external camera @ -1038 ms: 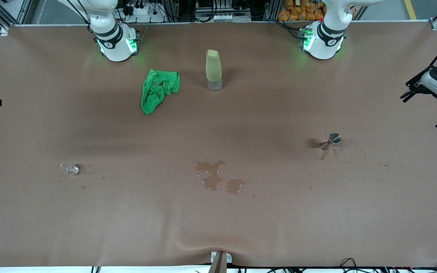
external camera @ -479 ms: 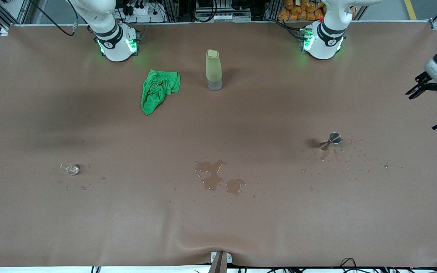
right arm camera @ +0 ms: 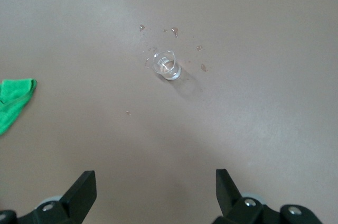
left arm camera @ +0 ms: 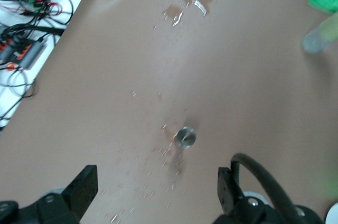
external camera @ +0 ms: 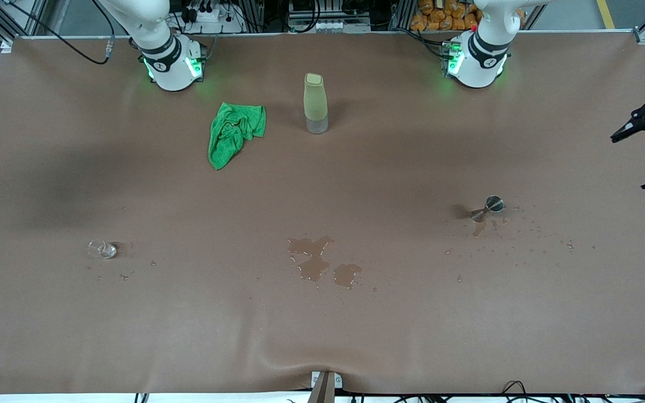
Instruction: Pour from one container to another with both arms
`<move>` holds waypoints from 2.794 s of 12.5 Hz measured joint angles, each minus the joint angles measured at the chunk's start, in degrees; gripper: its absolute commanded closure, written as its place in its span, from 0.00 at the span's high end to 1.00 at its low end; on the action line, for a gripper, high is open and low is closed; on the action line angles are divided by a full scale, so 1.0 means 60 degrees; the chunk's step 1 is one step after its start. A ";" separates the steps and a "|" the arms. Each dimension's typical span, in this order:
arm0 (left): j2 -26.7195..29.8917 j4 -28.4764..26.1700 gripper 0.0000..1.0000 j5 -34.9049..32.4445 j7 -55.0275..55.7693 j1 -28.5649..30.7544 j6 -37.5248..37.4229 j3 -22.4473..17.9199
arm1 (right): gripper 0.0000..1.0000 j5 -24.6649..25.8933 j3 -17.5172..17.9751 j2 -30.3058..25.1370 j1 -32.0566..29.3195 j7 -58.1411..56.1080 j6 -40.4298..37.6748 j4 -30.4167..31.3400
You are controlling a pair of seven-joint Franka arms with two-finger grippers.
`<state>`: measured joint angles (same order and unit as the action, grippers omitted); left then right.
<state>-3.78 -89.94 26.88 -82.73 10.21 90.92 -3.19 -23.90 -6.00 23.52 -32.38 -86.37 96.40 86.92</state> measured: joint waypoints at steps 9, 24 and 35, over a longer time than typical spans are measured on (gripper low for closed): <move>-0.1528 -0.1465 1.00 0.3078 -0.3639 0.1491 -0.0070 -0.0003 | 1.00 -0.2525 0.0003 0.0532 -0.0202 -0.4488 0.1606 0.1414; -0.3347 -0.2142 1.00 0.3887 -0.5516 0.1862 0.0112 0.0011 | 1.00 -0.6202 0.0110 0.3668 -0.0294 -0.9837 0.1674 0.1598; -0.5405 -0.2763 1.00 0.6078 -0.9313 0.2157 0.0734 0.0113 | 1.00 -0.7831 0.0428 0.4472 -0.0273 -1.1117 0.1009 0.1602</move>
<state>-36.21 -106.52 63.35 -138.61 23.15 95.32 -2.51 -70.88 -3.43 50.35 -34.01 -153.07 102.46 96.54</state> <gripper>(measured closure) 0.000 0.000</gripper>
